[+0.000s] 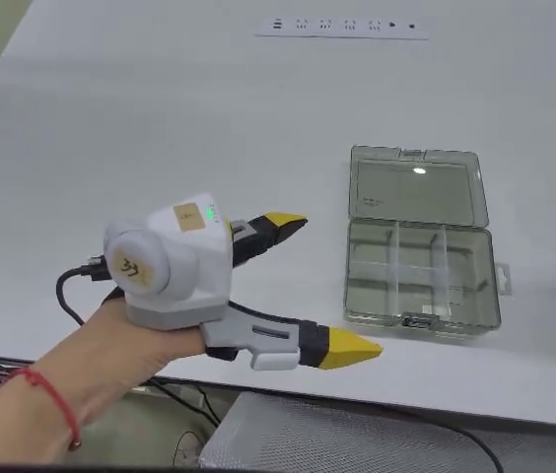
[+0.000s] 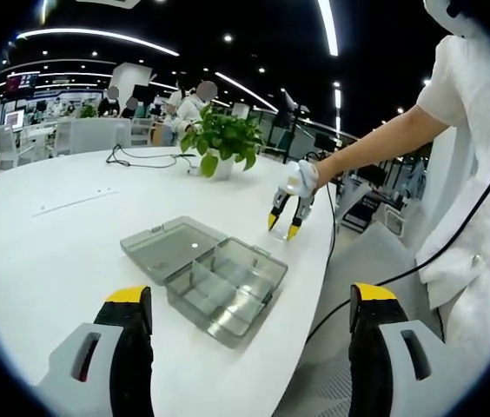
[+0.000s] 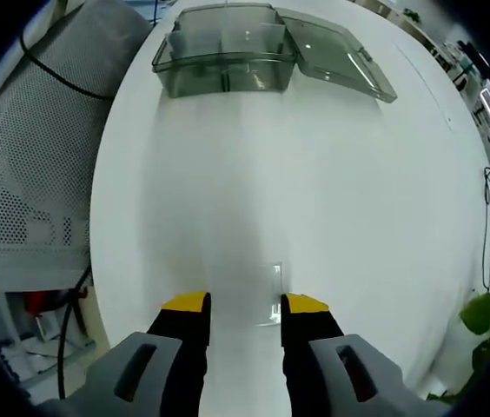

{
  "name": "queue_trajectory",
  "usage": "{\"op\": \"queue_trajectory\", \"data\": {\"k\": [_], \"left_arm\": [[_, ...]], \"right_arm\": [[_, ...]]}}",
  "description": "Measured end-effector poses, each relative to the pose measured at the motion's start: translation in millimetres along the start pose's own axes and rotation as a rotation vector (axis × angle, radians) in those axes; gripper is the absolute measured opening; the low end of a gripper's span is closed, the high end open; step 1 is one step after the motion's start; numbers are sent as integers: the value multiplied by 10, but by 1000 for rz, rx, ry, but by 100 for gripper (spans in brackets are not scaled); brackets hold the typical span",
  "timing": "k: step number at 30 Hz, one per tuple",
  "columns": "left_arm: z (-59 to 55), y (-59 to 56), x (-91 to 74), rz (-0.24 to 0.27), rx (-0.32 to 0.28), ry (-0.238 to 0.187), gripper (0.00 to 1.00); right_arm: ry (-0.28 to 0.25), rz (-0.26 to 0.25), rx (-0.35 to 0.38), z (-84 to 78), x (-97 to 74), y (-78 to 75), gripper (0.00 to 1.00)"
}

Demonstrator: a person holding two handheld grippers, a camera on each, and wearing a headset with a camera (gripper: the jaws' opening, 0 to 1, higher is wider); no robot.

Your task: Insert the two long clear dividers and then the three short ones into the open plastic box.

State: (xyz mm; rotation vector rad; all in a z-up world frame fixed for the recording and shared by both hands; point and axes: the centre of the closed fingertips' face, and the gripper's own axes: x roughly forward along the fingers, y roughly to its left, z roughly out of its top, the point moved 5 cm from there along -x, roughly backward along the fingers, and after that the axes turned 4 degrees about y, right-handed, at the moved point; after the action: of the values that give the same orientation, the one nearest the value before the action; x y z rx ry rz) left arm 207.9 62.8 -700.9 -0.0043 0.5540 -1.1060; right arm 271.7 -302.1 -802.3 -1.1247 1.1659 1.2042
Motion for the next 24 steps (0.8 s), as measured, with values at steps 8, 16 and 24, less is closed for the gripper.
{"op": "queue_trajectory", "data": {"k": [8, 16, 24], "left_arm": [[11, -12, -16, -6, 3, 1, 95], [82, -30, -35, -7, 14, -9, 96], [189, -52, -17, -3, 8, -20, 92]], "right_arm": [[6, -9, 10, 9, -21, 11, 33], [-68, -67, 26, 209, -262, 29, 32], [-150, -153, 14, 609, -614, 77, 32]]}}
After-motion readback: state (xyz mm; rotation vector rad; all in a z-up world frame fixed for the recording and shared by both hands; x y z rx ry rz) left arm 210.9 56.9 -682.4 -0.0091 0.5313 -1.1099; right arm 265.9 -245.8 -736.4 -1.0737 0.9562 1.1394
